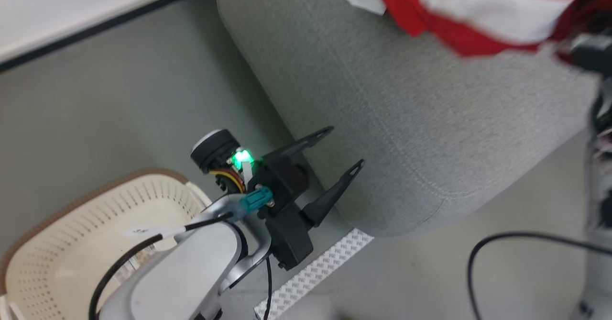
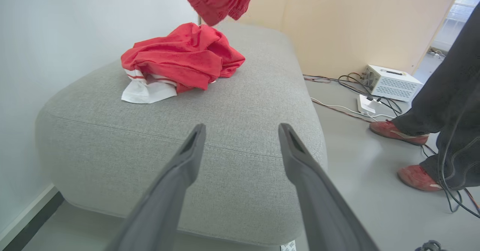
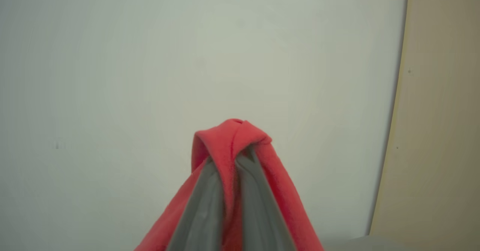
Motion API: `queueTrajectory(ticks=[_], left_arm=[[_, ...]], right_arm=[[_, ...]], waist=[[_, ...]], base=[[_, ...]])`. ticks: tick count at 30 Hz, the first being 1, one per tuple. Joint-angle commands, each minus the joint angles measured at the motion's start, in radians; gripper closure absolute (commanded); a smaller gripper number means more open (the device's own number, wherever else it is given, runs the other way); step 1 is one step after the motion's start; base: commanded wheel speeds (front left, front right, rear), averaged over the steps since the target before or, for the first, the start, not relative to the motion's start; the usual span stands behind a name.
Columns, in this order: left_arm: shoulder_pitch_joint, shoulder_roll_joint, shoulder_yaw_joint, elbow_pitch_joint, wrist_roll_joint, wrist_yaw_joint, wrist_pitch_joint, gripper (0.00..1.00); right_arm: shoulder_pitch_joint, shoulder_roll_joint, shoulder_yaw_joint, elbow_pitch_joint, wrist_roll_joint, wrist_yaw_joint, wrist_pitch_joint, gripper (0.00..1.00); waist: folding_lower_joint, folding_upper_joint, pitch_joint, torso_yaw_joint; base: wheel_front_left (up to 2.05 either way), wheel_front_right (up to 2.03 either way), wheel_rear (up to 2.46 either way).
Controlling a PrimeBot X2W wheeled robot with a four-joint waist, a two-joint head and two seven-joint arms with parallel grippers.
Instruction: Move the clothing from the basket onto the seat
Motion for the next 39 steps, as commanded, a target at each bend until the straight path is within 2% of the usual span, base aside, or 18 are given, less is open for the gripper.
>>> queueTrajectory(ticks=[1, 8, 14, 19, 24, 33, 39], left_arm=[[-0.023, 0.008, 0.001, -0.018, -0.002, -0.003, 0.017, 0.00], [-0.102, 0.033, -0.019, -0.084, 0.019, -0.023, 0.074, 0.00], [-0.147, 0.057, -0.035, -0.122, 0.027, -0.033, 0.110, 0.00], [-0.150, 0.079, -0.057, -0.141, 0.021, -0.037, 0.132, 0.00], [-0.143, 0.095, -0.066, -0.163, 0.021, -0.033, 0.148, 0.00], [-0.103, 0.125, -0.062, -0.194, 0.020, -0.003, 0.156, 0.00], [-0.102, 0.121, -0.066, -0.197, 0.020, 0.005, 0.152, 0.00]], right_arm=[[-0.052, -0.023, -0.018, -0.007, 0.000, 0.000, 0.000, 1.00], [-0.252, -0.122, -0.137, 0.016, -0.017, -0.001, 0.000, 1.00], [-0.368, -0.185, -0.200, 0.066, -0.022, -0.001, 0.000, 1.00], [-0.421, -0.198, -0.260, 0.128, -0.033, -0.001, 0.000, 1.00], [-0.415, -0.169, -0.284, 0.261, -0.005, -0.001, 0.000, 1.00], [-0.399, -0.096, -0.327, 0.529, -0.093, -0.001, 0.000, 1.00], [-0.421, -0.073, -0.363, 0.653, -0.139, -0.001, 0.000, 1.00]], waist=[[-0.0002, -0.0002, 0.130, 0.029], [-0.0002, -0.0002, 0.282, 0.079], [-0.0002, -0.0002, 0.365, 0.098], [-0.0002, -0.0002, 0.399, 0.103], [-0.0002, -0.0002, 0.411, 0.107], [-0.0002, -0.0002, 0.409, 0.103], [-0.0002, -0.0002, 0.393, 0.107]], base=[[0.00, 0.00, 0.00], [0.00, 0.00, 0.00], [0.00, 0.00, 0.00], [0.00, 0.00, 0.00], [0.00, 0.00, 0.00], [0.00, 0.00, 0.00], [0.00, 0.00, 0.00]])
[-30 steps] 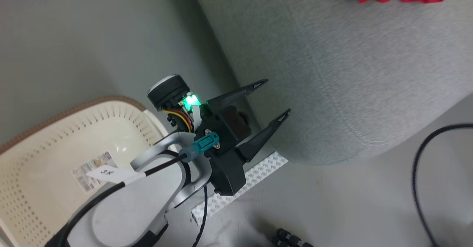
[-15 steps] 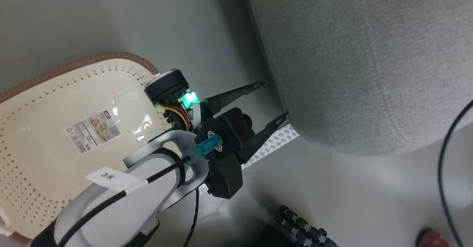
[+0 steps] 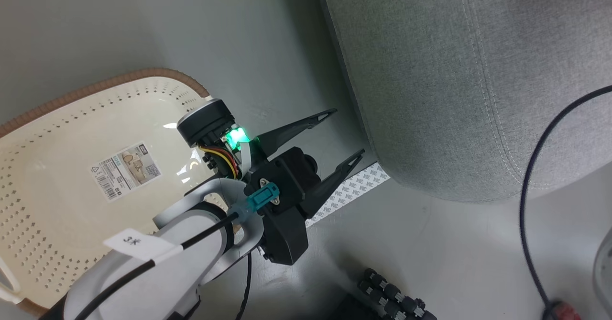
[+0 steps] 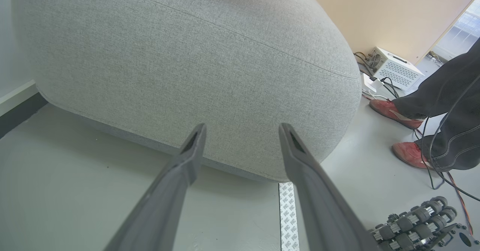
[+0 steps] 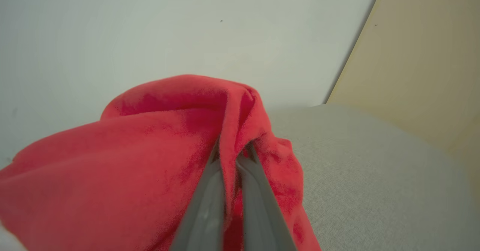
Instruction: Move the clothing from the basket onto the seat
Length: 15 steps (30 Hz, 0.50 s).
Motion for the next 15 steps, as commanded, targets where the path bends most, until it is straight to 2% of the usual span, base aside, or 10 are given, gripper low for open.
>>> queueTrajectory(ticks=[1, 4, 5, 7, 8, 9, 10, 15], left_arm=[[0.015, 0.001, -0.001, -0.002, 0.000, 0.004, -0.006, 0.00], [0.017, -0.001, -0.001, 0.004, -0.005, 0.008, -0.011, 0.00], [0.020, -0.002, -0.002, 0.005, -0.007, 0.010, -0.013, 0.00], [0.025, -0.004, -0.003, 0.010, -0.010, 0.012, -0.019, 0.00], [0.026, -0.006, -0.002, 0.012, -0.013, 0.013, -0.024, 0.00], [0.031, -0.006, -0.002, 0.018, -0.016, 0.015, -0.029, 0.00], [0.034, -0.005, 0.000, 0.020, -0.019, 0.015, -0.035, 0.00], [0.045, -0.012, 0.008, 0.034, -0.029, 0.032, -0.073, 0.00]], right_arm=[[-0.001, 0.015, 0.003, 0.019, 0.000, -0.001, 0.000, 1.00], [-0.013, 0.027, -0.008, 0.068, -0.007, -0.001, 0.000, 1.00], [-0.014, 0.033, -0.015, 0.078, -0.009, -0.001, 0.000, 0.90], [-0.001, 0.042, -0.022, 0.099, -0.022, -0.001, 0.000, 0.57], [0.007, 0.043, -0.026, 0.101, -0.028, -0.001, 0.000, 0.29], [0.020, 0.052, -0.032, 0.099, -0.028, -0.001, 0.000, 0.11], [0.034, 0.060, -0.033, 0.095, -0.034, -0.001, 0.000, 0.00], [0.125, 0.089, 0.014, -0.003, -0.041, -0.001, 0.000, 0.00]], waist=[[0.0001, 0.0000, -0.008, 0.000], [0.0001, 0.0000, -0.026, -0.003], [0.0001, 0.0000, -0.033, -0.003], [0.0001, 0.0000, -0.050, -0.001], [0.0001, 0.0000, -0.058, 0.001], [0.0001, 0.0000, -0.068, 0.004], [0.0001, 0.0000, -0.076, 0.004], [0.0001, 0.0000, -0.142, 0.019]], base=[[0.00, 0.00, 0.00], [0.00, 0.00, 0.00], [0.00, 0.00, 0.00], [0.00, 0.00, 0.00], [0.00, 0.00, 0.00], [0.00, 0.00, 0.00], [0.00, 0.00, 0.00], [0.00, 0.00, 0.00]])
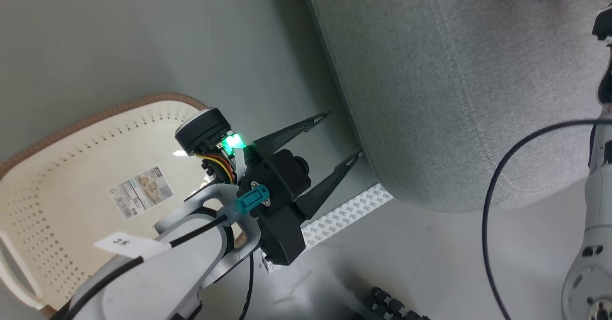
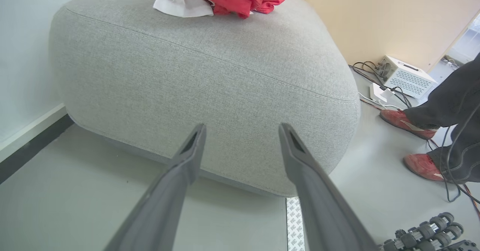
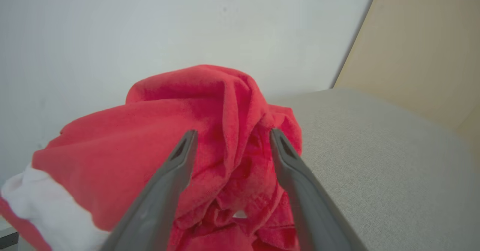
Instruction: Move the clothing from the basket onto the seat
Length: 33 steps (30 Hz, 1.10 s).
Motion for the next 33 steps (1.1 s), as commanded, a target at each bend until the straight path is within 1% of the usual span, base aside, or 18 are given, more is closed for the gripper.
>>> queueTrajectory(ticks=[1, 7, 10, 17, 23, 27, 28, 33], left_arm=[[0.019, -0.003, 0.003, 0.003, -0.011, 0.005, -0.011, 0.00], [0.047, -0.026, 0.022, 0.022, -0.030, 0.036, -0.067, 0.00], [0.063, -0.041, 0.037, 0.043, -0.044, 0.054, -0.108, 0.00], [0.138, -0.052, 0.097, 0.129, -0.098, 0.109, -0.215, 0.00], [0.219, -0.074, 0.158, 0.199, -0.182, 0.144, -0.289, 0.00], [0.270, -0.082, 0.198, 0.228, -0.221, 0.180, -0.331, 0.00], [0.270, -0.082, 0.198, 0.228, -0.221, 0.180, -0.331, 0.00], [0.337, -0.074, 0.253, 0.242, -0.244, 0.240, -0.367, 0.00]], right_arm=[[0.031, 0.002, 0.011, -0.016, -0.011, -0.001, 0.000, 0.00], [0.120, 0.021, 0.103, -0.111, -0.003, -0.001, 0.000, 0.00], [0.161, 0.026, 0.168, -0.131, 0.001, -0.001, 0.000, 0.00], [0.222, 0.013, 0.362, -0.059, 0.036, -0.001, 0.005, 0.00], [0.282, 0.002, 0.499, -0.024, 0.110, -0.001, -0.001, 0.00], [0.329, 0.015, 0.584, -0.052, 0.161, -0.001, -0.002, 0.00], [0.329, 0.015, 0.584, -0.052, 0.161, -0.001, -0.002, 0.00], [0.411, 0.023, 0.666, -0.119, 0.206, -0.001, -0.002, 0.00]], waist=[[0.0001, 0.0000, -0.042, 0.015], [0.0001, 0.0000, -0.138, 0.050], [0.0001, 0.0000, -0.198, 0.077], [0.0001, 0.0000, -0.343, 0.158], [0.0001, 0.0000, -0.446, 0.243], [0.0001, 0.0000, -0.508, 0.290], [0.0001, 0.0000, -0.508, 0.290], [0.0001, 0.0000, -0.581, 0.331]], base=[[0.00, 0.00, 0.00], [0.00, 0.00, 0.00], [0.00, 0.00, 0.00], [0.00, 0.00, 0.00], [0.00, 0.00, 0.00], [0.00, 0.00, 0.00], [0.00, 0.00, 0.00], [0.00, 0.00, 0.00]])
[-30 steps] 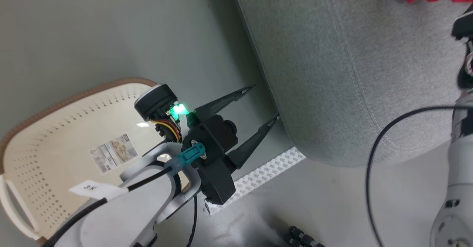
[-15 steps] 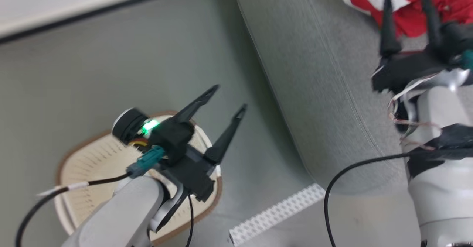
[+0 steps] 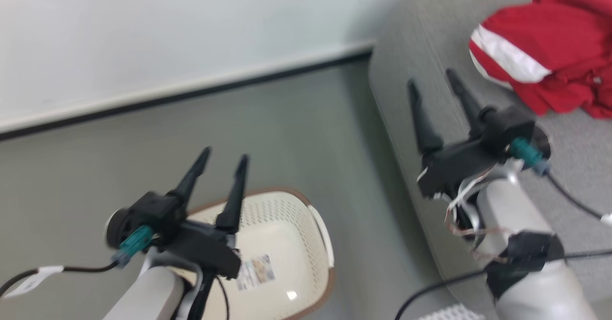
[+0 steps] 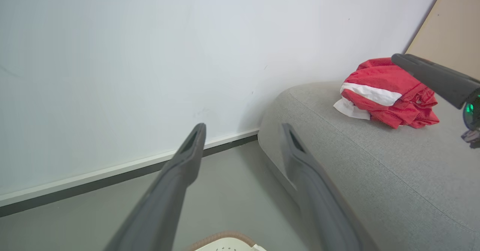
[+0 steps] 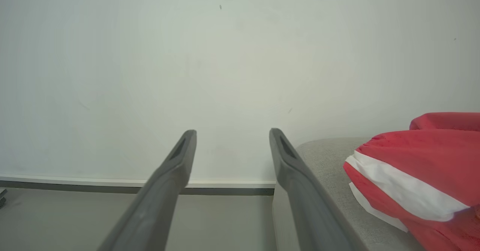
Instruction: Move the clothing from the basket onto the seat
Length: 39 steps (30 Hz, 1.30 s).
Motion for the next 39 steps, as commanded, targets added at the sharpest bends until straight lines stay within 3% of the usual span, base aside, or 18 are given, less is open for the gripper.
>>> queueTrajectory(ticks=[1, 10, 19, 28, 39], left_arm=[[0.034, 0.005, 0.016, 0.004, -0.009, 0.015, -0.014, 0.00], [0.206, 0.033, 0.148, -0.005, -0.062, 0.083, -0.059, 0.00], [0.395, 0.063, 0.307, -0.098, 0.030, 0.100, -0.066, 0.00], [0.581, 0.047, 0.404, -0.168, 0.157, 0.017, -0.066, 0.00], [0.671, -0.031, 0.490, -0.176, 0.256, -0.076, -0.066, 0.00]], right_arm=[[0.036, -0.005, 0.021, -0.021, 0.014, -0.001, -0.005, 0.00], [0.225, -0.020, 0.081, -0.151, 0.043, -0.001, -0.005, 0.00], [0.384, -0.031, 0.071, -0.238, 0.061, -0.001, -0.003, 0.00], [0.514, -0.055, 0.031, -0.316, 0.030, -0.001, -0.003, 0.00], [0.665, -0.019, -0.030, -0.371, 0.000, -0.001, -0.003, 0.00]], waist=[[0.0002, 0.0002, -0.120, 0.099], [0.0002, 0.0002, -0.258, 0.130], [0.0002, 0.0002, -0.308, 0.151], [0.0002, 0.0002, -0.348, 0.183], [0.0002, 0.0002, -0.371, 0.191]], base=[[0.00, 0.00, 0.00], [0.00, 0.00, 0.00], [0.00, 0.00, 0.00], [0.00, 0.00, 0.00], [0.00, 0.00, 0.00]])
